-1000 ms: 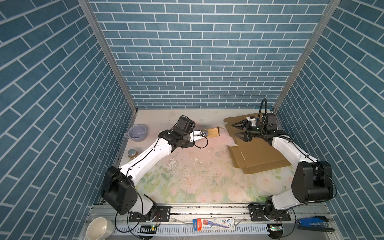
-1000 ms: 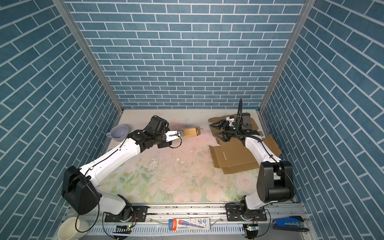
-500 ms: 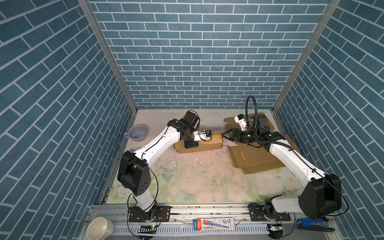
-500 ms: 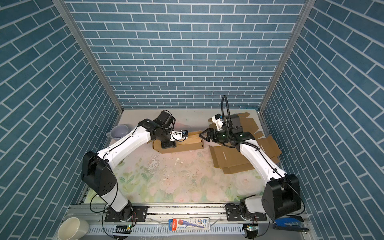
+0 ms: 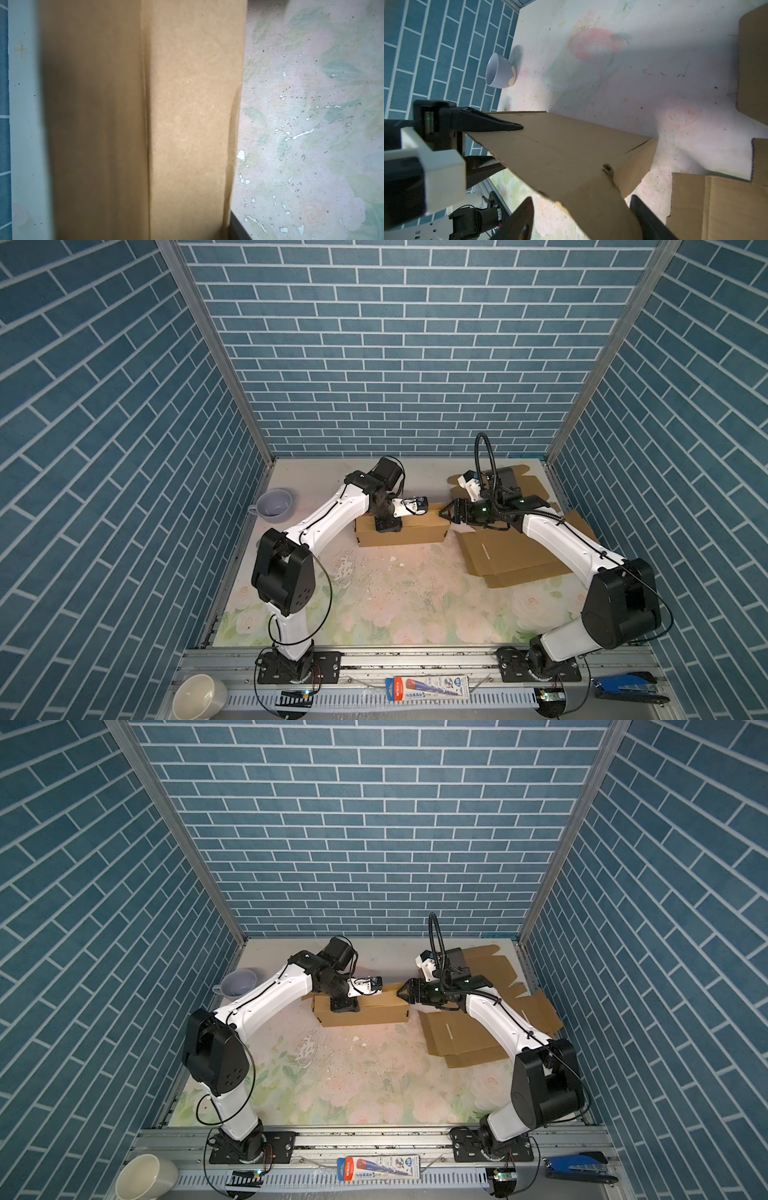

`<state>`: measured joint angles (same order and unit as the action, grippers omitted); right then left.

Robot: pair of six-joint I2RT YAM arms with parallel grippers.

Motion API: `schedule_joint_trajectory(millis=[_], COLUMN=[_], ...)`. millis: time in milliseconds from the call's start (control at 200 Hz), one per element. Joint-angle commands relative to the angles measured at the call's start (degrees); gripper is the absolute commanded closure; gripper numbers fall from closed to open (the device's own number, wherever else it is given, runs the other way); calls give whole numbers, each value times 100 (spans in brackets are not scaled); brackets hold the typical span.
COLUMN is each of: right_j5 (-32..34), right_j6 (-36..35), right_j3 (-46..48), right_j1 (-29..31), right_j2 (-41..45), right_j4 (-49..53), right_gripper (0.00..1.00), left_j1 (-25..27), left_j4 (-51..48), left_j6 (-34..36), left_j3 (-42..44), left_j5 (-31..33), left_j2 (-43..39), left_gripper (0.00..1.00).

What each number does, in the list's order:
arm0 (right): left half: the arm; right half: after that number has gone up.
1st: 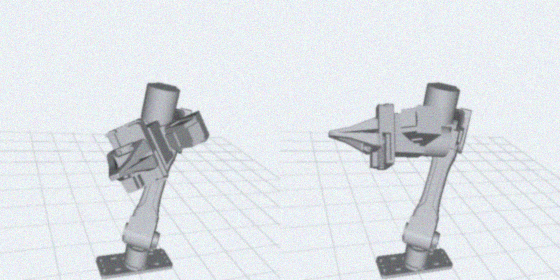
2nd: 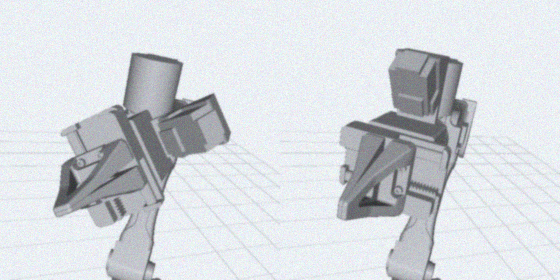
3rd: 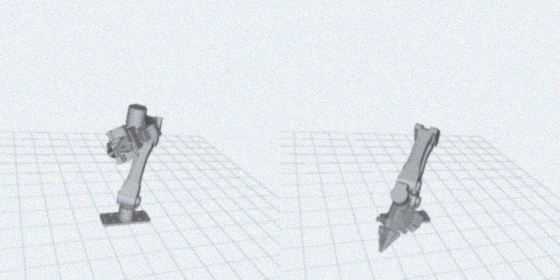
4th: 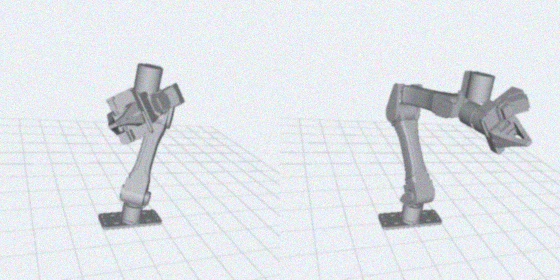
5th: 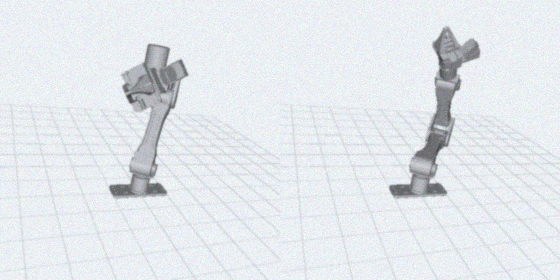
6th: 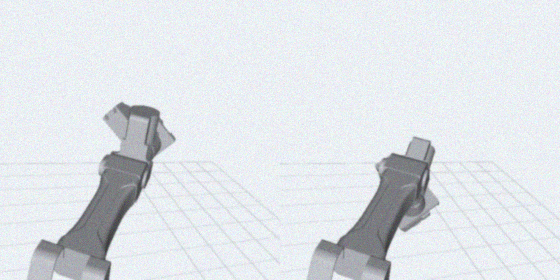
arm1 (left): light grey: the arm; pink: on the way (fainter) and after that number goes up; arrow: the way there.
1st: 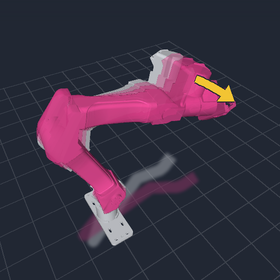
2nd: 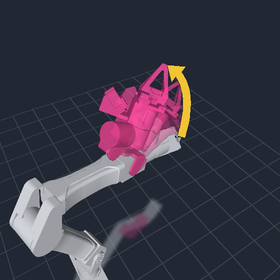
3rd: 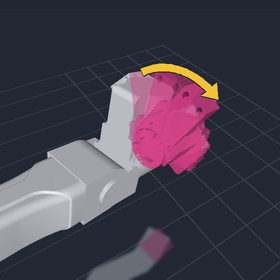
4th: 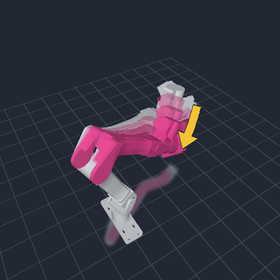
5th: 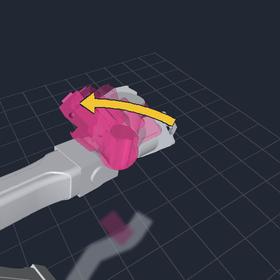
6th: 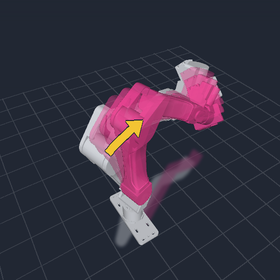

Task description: Fold the paper box

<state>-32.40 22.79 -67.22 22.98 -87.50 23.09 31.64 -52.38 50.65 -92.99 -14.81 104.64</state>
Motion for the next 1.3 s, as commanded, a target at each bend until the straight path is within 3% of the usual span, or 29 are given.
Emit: schedule_joint_trajectory(millis=[0,120,265,475,735,1040,1295], right_j5=[462,604,575,661,1909,2464,2505], right_j6=[-239,-204,-160,-812,-2060,-2321,-2275], right_j3=[-25,-19,-126,-619,-1699,-2398,-2592], right_j1=[9,-4,-4,-65,199,570,636], right_j2=[-183,-408,-507,-99,-473,-863,-1013], right_j4=[11,60,154,936,2428,2776,2893], right_gripper=[37,50,56,36,39,57,82], left_j1=[-48,-57,-70,-72,-78,-88,-88], left_j4=[-273,-197,-97,21,35,70,72], left_j6=[8,16,13,22,21,30,24], left_j3=[36,39,55,98,35,79,79], left_j5=[-198,-189,-188,-112,-149,-169,-197], left_j2=[326,381,466,531,620,593,600], left_gripper=[52,53,55,56,57,57,58])
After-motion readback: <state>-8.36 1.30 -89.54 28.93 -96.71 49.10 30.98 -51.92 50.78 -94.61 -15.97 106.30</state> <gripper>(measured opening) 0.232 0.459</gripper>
